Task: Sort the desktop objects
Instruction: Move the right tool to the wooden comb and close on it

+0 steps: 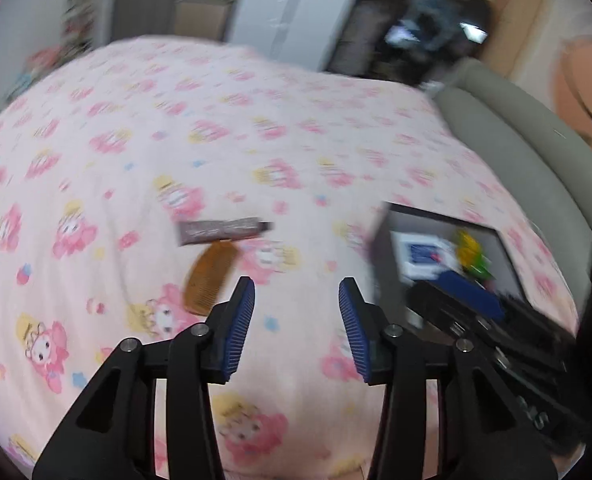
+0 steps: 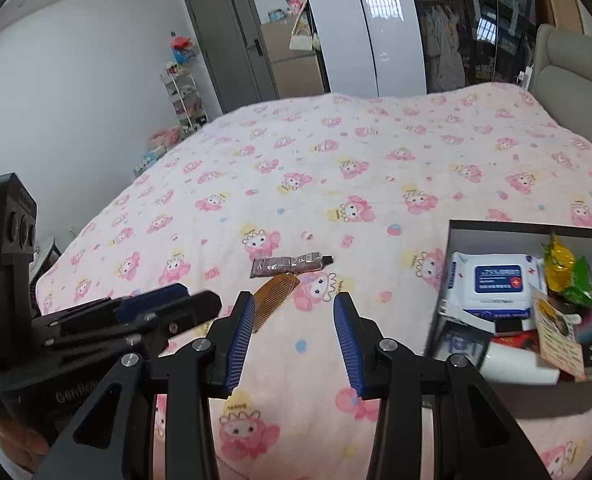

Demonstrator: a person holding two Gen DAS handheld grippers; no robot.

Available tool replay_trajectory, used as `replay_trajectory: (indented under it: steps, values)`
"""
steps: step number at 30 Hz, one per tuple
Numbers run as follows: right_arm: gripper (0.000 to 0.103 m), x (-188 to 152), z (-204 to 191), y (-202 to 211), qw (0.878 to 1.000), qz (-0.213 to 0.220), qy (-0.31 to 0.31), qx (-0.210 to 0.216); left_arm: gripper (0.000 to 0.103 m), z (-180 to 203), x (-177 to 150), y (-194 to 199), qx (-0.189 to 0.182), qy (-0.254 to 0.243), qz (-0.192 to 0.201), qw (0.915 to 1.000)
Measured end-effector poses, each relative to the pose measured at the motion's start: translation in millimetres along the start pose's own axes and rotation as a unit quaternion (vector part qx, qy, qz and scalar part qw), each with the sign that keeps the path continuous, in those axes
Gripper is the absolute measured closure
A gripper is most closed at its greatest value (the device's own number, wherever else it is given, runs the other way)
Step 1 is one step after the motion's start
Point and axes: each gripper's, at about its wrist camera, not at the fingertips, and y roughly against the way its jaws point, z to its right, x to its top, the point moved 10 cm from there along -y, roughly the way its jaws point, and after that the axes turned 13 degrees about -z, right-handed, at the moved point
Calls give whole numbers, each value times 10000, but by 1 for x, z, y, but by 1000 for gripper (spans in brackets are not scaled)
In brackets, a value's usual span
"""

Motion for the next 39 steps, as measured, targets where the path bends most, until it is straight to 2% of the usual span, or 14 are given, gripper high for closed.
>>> replay_trajectory:
  steps: [3, 7, 11, 15, 16, 19, 22, 27, 30, 33, 36, 39]
  values:
    - [65, 3, 8, -41, 9993, -326, -129, -90, 59, -49, 8, -41, -121, 1000, -391, 9941]
    - [65, -12, 10, -101, 9948, -964, -315, 19, 60, -104, 3, -89, -185, 2013, -858, 9756]
    - [65, -24, 0, -153, 9876, -1527, -276, 226, 60, -132, -14, -123, -376, 2506, -1332, 9582]
    - [65, -23, -9, -186, 9824, -1753, -452, 456, 60, -132, -24, -151, -712, 2632, -1737, 9463]
    - [65, -24, -13, -193, 9810, -1821, -446, 491, 60, -128, -26, -157, -736, 2566, -1823, 9463]
    - [65, -24, -22, -213, 9790, -1961, -269, 492, 60, -124, -28, -165, -474, 2396, -1871, 9515]
    - [65, -28, -21, -232, 9743, -2134, -347, 635, 60, -124, -27, -167, -463, 2479, -1805, 9507]
    - [65, -27, -15, -243, 9738, -2047, -644, 753, 72, -120, -32, -178, -414, 2724, -1827, 9438]
    - [66, -28, -18, -246, 9758, -1977, -541, 763, 80, -100, -32, -177, -505, 2492, -1836, 9495]
    - [87, -27, -19, -239, 9777, -1880, -442, 822, 81, -80, -34, -177, -597, 2277, -1883, 9535]
    - [95, -27, -16, -228, 9796, -1781, -436, 828, 84, -61, -36, -175, -858, 2171, -1947, 9527]
    - [97, -26, -10, -209, 9832, -1592, -422, 783, 84, -40, -36, -167, -1145, 1928, -1955, 9547]
